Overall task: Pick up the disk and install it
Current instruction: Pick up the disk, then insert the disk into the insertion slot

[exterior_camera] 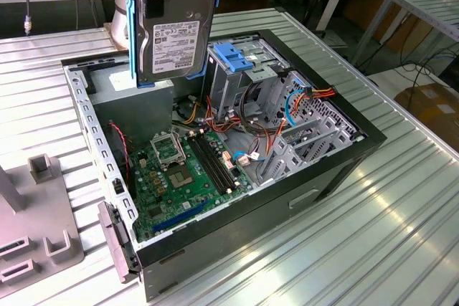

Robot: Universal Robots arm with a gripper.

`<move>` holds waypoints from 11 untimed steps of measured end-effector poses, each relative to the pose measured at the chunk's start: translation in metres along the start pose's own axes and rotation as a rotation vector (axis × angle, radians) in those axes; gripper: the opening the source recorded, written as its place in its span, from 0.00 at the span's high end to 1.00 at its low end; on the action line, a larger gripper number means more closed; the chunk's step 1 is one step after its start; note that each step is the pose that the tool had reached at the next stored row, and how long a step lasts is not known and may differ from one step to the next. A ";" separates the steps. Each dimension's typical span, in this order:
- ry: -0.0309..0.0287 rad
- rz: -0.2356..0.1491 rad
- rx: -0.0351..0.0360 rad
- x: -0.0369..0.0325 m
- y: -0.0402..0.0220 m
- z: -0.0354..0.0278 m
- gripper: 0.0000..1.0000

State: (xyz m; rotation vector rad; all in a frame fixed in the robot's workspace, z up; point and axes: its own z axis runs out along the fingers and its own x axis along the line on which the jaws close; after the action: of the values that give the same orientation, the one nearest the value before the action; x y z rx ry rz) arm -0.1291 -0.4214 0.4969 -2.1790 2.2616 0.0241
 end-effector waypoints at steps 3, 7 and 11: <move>0.0000 0.000 0.0000 0.0002 -0.0012 0.0000 0.63; 0.0000 0.000 0.0000 0.0004 -0.0023 0.0000 0.63; 0.0000 0.000 0.0000 0.0006 -0.0038 0.0000 0.63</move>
State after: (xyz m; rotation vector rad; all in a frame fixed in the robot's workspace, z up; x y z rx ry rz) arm -0.1253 -0.4221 0.4969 -2.1790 2.2616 0.0241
